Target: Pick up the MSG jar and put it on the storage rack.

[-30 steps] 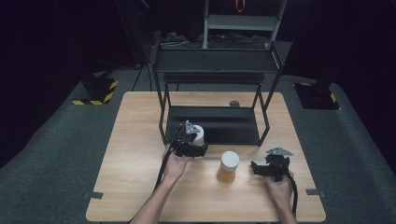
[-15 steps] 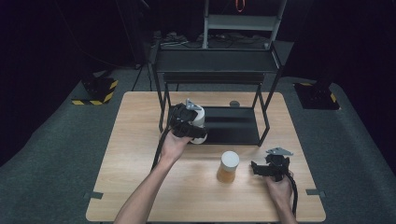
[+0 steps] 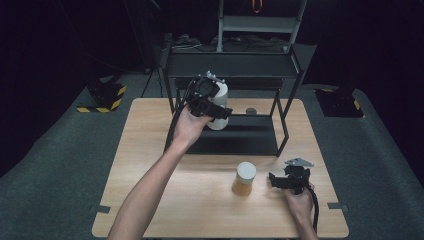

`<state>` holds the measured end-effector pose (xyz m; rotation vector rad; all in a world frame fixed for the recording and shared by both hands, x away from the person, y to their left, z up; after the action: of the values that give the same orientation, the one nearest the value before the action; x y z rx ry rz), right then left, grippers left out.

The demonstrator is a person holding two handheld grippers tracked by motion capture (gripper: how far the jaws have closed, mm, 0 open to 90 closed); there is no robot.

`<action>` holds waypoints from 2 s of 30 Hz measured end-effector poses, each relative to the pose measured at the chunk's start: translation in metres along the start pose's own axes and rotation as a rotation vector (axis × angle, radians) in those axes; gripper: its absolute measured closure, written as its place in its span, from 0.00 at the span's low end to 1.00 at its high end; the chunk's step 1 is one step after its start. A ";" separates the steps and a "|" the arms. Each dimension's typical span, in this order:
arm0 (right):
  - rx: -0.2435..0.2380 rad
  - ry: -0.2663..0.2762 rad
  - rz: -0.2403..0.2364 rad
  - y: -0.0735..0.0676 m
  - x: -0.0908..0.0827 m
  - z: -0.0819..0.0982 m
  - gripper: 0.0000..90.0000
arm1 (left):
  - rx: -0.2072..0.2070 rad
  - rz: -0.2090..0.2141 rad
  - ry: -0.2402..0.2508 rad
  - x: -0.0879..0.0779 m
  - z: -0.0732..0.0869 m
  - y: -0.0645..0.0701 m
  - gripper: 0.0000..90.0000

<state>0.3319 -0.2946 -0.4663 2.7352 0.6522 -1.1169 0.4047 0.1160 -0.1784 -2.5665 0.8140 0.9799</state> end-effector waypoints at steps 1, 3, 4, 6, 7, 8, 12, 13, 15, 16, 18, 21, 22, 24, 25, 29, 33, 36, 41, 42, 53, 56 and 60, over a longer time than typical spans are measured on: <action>-0.001 0.000 0.000 0.000 0.000 0.000 0.02 | 0.000 0.007 -0.003 -0.003 -0.005 -0.001 0.34; 0.001 0.000 0.000 0.000 0.000 0.000 0.02 | 0.001 0.012 -0.007 -0.005 -0.010 -0.002 0.34; 0.001 0.000 0.000 0.000 0.000 0.000 0.02 | 0.000 0.013 -0.010 -0.009 -0.016 -0.003 0.34; 0.000 0.000 0.000 0.000 0.000 0.000 0.02 | -0.002 0.006 -0.018 -0.015 -0.030 -0.004 0.34; 0.000 0.000 0.000 0.000 0.000 0.000 0.02 | -0.002 0.006 -0.018 -0.015 -0.030 -0.004 0.34; 0.000 -0.001 0.000 0.000 0.000 0.000 0.02 | -0.006 0.003 -0.025 -0.019 -0.041 -0.006 0.34; 0.001 -0.001 0.000 0.000 0.000 0.000 0.02 | -0.019 -0.005 -0.024 -0.025 -0.062 -0.010 0.34; 0.001 -0.001 0.000 0.000 0.000 0.000 0.02 | -0.024 -0.008 -0.022 -0.026 -0.067 -0.011 0.34; 0.001 -0.001 0.000 0.000 0.000 0.000 0.02 | -0.070 -0.017 0.006 -0.028 -0.073 -0.010 0.34; 0.000 -0.001 0.000 0.000 0.000 0.000 0.02 | -0.056 -0.024 -0.004 -0.030 -0.079 -0.011 0.34; 0.000 -0.001 0.000 0.000 0.000 0.000 0.02 | -0.045 -0.045 -0.016 -0.032 -0.090 -0.013 0.34; 0.000 -0.001 0.000 0.000 0.000 0.000 0.02 | -0.073 -0.073 -0.009 -0.032 -0.101 -0.017 0.34; 0.000 -0.001 0.000 0.000 0.000 0.000 0.02 | -0.073 -0.073 -0.009 -0.032 -0.101 -0.017 0.34; 0.000 -0.001 0.000 0.000 0.000 0.000 0.02 | -0.099 -0.106 -0.008 -0.028 -0.109 -0.018 0.34; 0.000 -0.001 -0.001 0.000 0.000 0.000 0.02 | -0.107 -0.117 -0.011 -0.026 -0.112 -0.019 0.34; 0.000 -0.001 0.000 0.000 0.000 0.000 0.02 | -0.140 -0.163 -0.020 -0.016 -0.120 -0.022 0.34; 0.000 -0.001 -0.001 0.000 0.000 0.000 0.02 | -0.186 -0.205 -0.025 -0.002 -0.125 -0.028 0.34; 0.000 -0.001 -0.001 0.000 0.000 0.000 0.02 | -0.211 -0.220 -0.017 0.004 -0.126 -0.031 0.34; -0.001 -0.001 0.000 0.000 0.000 0.000 0.02 | -0.231 -0.247 -0.030 0.019 -0.131 -0.034 0.34; -0.002 -0.001 0.000 0.000 0.000 0.000 0.02 | -0.231 -0.247 -0.030 0.019 -0.131 -0.034 0.34; -0.003 0.000 0.000 0.000 0.000 0.000 0.02 | -0.216 -0.262 -0.034 0.030 -0.132 -0.034 0.34; -0.002 0.000 0.000 0.000 0.000 0.000 0.02 | -0.212 -0.264 -0.023 0.030 -0.129 -0.033 0.34; -0.003 0.000 0.000 0.000 0.000 0.000 0.02 | -0.211 -0.252 -0.006 0.029 -0.124 -0.035 0.34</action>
<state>0.3317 -0.2945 -0.4663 2.7327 0.6533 -1.1158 0.5085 0.0783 -0.1055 -2.7543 0.3882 1.0400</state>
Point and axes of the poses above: each handheld gripper's, and its own axes: x roughly forward along the jaws, z roughly out of its underside, y roughly to its right, the point moved 3 cm from there along x, roughly forward along the jaws, and after that the axes turned 6 degrees about -z, right-handed, at the moved point
